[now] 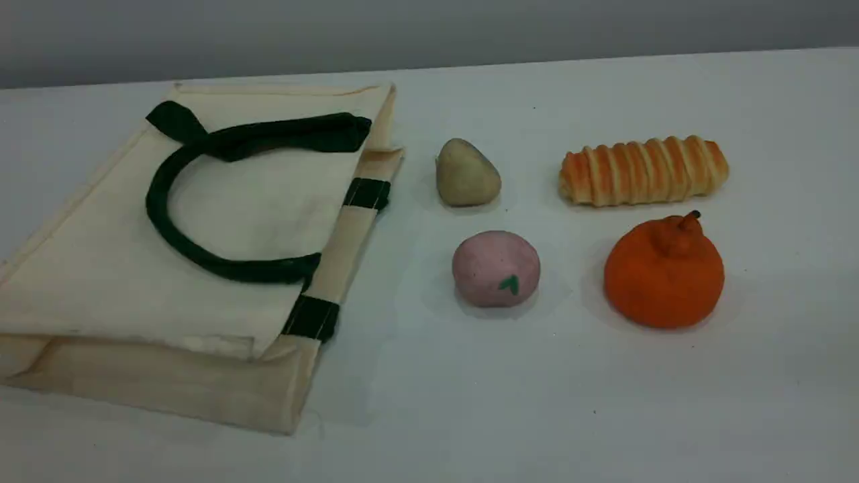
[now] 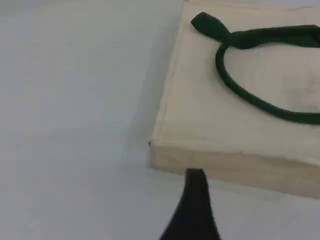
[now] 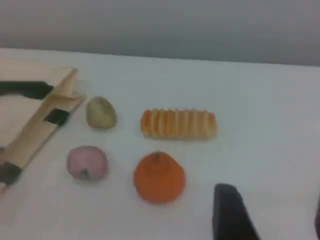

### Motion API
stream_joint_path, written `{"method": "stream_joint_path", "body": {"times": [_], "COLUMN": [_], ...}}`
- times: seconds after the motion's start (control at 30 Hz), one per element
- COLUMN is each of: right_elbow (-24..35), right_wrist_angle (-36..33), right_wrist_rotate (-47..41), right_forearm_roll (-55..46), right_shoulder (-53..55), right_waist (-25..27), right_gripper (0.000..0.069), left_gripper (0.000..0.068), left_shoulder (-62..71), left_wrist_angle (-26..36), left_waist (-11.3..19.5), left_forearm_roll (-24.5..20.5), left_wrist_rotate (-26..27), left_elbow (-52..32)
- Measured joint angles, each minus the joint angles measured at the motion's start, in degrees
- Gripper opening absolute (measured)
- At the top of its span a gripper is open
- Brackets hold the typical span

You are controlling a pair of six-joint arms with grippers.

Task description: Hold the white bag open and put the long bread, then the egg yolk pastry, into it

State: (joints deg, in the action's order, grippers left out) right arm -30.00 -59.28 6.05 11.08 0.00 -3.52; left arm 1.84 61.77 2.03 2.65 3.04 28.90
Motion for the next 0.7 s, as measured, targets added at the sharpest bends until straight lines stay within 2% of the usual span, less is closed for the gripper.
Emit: {"method": "stream_joint_path", "body": {"times": [0.17, 0.3, 0.47, 0.7], "right_elbow": [-0.9, -3.6, -9.6, -15.7], "right_wrist_angle": [3.6, 7.7, 8.3, 14.4], "right_wrist_rotate": [-1.5, -0.9, -0.8, -1.0], "right_forearm_roll": [1.4, 1.4, 1.7, 2.8], "right_shoulder": [1.3, 6.9, 15.8, 29.2], "right_waist": [0.0, 0.0, 0.0, 0.0], "right_gripper": [0.033, 0.033, 0.033, 0.033], "left_gripper": [0.0559, 0.0559, 0.0559, 0.0559], "left_shoulder": [3.8, 8.7, 17.0, 32.6], "left_wrist_angle": [-2.2, -7.8, -13.8, -14.9], "left_waist": [0.0, 0.0, 0.0, 0.0], "left_forearm_roll": [-2.6, -2.6, -0.7, -0.6], "left_wrist_rotate": [-3.6, -3.6, -3.6, -3.6], "left_elbow": [1.5, 3.6, 6.7, 13.1]}}
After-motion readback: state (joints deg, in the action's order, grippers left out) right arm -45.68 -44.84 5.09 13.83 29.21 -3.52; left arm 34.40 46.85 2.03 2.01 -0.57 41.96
